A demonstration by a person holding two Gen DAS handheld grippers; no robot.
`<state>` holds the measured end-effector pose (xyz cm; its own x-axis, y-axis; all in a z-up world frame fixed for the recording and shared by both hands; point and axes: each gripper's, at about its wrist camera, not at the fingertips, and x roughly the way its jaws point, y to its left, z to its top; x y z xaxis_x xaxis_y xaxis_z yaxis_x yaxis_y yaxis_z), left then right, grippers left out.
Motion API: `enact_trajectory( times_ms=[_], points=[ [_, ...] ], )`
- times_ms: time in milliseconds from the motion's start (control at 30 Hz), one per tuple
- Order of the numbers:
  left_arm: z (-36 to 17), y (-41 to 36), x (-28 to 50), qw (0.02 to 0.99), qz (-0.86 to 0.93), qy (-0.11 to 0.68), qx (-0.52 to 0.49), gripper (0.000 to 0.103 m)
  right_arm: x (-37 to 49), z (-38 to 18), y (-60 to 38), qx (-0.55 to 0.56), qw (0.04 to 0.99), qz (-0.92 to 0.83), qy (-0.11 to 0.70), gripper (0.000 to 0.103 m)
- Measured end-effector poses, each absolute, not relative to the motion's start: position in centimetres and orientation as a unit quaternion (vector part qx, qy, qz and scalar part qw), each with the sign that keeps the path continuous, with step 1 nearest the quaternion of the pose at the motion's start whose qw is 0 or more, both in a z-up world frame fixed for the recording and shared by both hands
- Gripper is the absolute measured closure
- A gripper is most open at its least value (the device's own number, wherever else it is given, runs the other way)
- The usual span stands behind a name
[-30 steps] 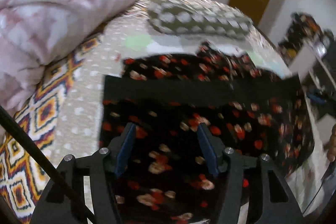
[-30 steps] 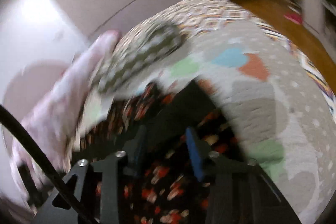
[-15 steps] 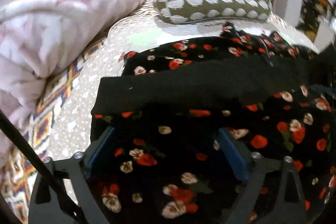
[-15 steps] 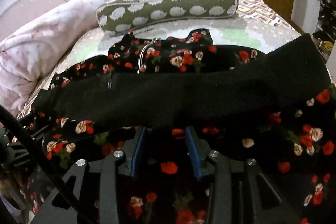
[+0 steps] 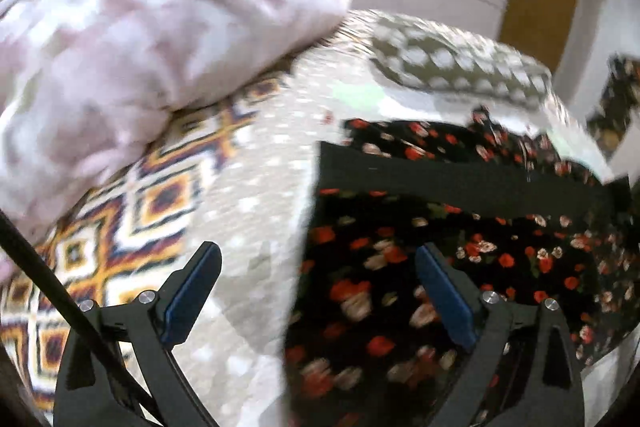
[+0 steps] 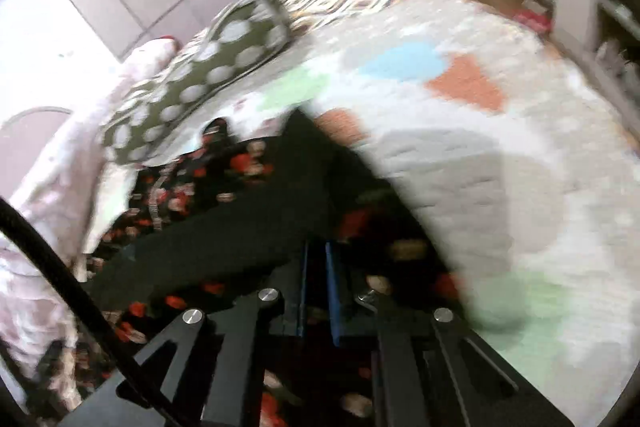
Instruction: Fold large clothes
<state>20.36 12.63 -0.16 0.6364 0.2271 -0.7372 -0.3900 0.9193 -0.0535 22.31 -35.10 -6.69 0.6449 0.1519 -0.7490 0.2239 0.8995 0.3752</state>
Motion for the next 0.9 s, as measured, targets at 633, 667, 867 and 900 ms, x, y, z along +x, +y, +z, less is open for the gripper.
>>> enact_trajectory(
  times_ms=[633, 667, 867, 900],
  points=[
    [-2.1, 25.2, 10.3, 0.878, 0.249, 0.34, -0.228, 0.005, 18.3, -2.3, 3.9, -0.078, 0.847, 0.275, 0.449, 0.088],
    [-2.3, 25.7, 10.1, 0.876, 0.248, 0.34, -0.234, 0.006, 19.3, -3.4, 6.0, -0.091, 0.844, 0.27, 0.455, 0.088],
    [-3.3, 27.3, 10.0, 0.866, 0.268, 0.348, -0.239, 0.006, 25.4, -6.0, 12.1, -0.131, 0.842, 0.21, 0.479, 0.088],
    [-3.3, 27.4, 10.0, 0.866, 0.266, 0.347, -0.242, 0.006, 25.7, -5.7, 12.2, -0.136, 0.839, 0.21, 0.484, 0.088]
  ],
)
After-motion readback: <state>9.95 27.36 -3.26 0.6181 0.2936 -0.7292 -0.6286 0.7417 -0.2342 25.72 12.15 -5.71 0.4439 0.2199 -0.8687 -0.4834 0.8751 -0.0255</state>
